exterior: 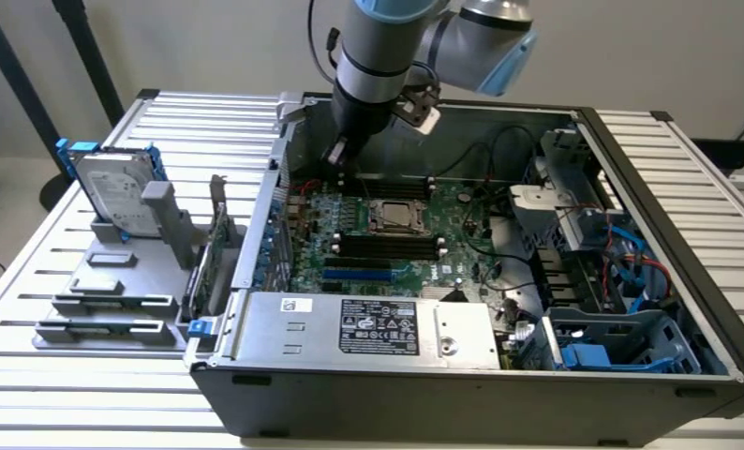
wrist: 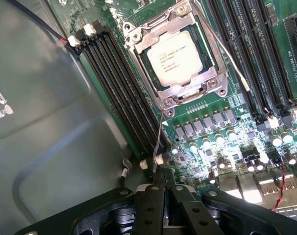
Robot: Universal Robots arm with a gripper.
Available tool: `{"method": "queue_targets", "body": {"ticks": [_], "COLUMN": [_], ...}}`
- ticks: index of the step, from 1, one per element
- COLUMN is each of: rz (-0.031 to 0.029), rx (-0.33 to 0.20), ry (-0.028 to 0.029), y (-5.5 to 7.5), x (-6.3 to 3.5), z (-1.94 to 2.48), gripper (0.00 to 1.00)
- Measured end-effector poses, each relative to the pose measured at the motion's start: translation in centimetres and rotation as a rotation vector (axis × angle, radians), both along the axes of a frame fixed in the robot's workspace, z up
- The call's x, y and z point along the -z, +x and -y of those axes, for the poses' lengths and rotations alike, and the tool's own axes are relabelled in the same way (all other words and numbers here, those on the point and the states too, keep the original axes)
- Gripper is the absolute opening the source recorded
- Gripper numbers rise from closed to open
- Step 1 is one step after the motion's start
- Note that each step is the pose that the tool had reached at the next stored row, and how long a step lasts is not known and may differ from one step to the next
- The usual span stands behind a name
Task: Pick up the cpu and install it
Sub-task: 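Install the first cpu locking lever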
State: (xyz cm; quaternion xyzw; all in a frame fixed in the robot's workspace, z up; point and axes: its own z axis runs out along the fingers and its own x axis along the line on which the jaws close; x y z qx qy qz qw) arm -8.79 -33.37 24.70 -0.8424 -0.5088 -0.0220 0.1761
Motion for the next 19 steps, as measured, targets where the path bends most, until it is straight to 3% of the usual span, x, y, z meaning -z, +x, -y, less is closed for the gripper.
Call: {"method": "queue_targets", "body": {"ticks": [3, 9, 19], "rz": [0.012, 0.0484, 0.104], "rx": [0.002, 0.002, 0.003], "ry": [-0.0011, -0.002, -0.0049], "y": [0.2, 0.9, 2.0], "x": [-0.01, 0.02, 0.32], "z": [0.0, 0.0, 0.01], "gripper": [0.11, 0.11, 0.11]}}
